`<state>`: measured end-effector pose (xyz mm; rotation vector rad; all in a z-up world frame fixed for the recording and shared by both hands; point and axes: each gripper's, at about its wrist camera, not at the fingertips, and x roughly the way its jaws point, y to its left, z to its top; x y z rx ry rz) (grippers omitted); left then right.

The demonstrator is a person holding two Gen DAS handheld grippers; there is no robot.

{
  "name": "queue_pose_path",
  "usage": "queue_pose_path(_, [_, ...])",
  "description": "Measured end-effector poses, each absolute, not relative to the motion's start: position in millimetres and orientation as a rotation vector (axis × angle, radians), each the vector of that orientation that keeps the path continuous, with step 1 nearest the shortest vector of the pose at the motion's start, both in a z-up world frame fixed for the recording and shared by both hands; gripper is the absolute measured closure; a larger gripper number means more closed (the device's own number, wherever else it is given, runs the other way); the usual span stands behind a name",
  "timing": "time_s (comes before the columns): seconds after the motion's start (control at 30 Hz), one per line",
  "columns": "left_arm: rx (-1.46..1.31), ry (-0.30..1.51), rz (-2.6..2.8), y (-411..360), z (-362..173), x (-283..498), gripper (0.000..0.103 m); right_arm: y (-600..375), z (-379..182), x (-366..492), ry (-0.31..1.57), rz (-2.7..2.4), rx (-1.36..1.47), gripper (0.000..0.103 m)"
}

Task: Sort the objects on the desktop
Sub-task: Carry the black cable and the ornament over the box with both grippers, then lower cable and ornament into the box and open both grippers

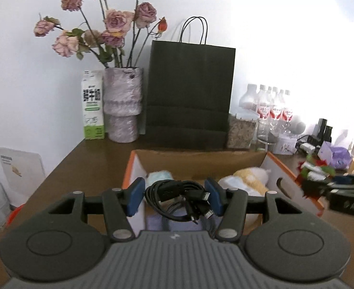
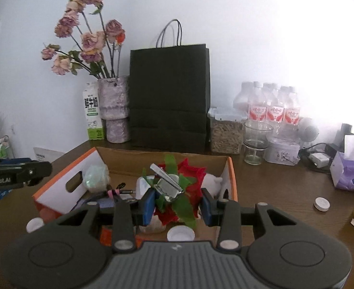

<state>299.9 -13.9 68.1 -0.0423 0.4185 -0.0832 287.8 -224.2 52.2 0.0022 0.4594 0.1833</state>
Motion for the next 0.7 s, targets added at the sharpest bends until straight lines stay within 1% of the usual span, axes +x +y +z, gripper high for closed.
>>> queue_pose_path(0.27, [-0.067,0.439,-0.059,-23.3,50.5,335.4,0.047,-221.5,24.2,325.3,0.520,0.153,0.031,0.065])
queue_pose_path(0.47, [-0.061,0.500,-0.046,-22.8,25.3,357.8,0.047,-226.2,7.4,336.2,0.562,0.139,0.030,0.065])
queue_pose_path(0.7, [-0.024,0.538,-0.037,-17.8,7.3,365.5,0.047,-226.4,-7.2,342.3,0.592,0.101,-0.007,0.065])
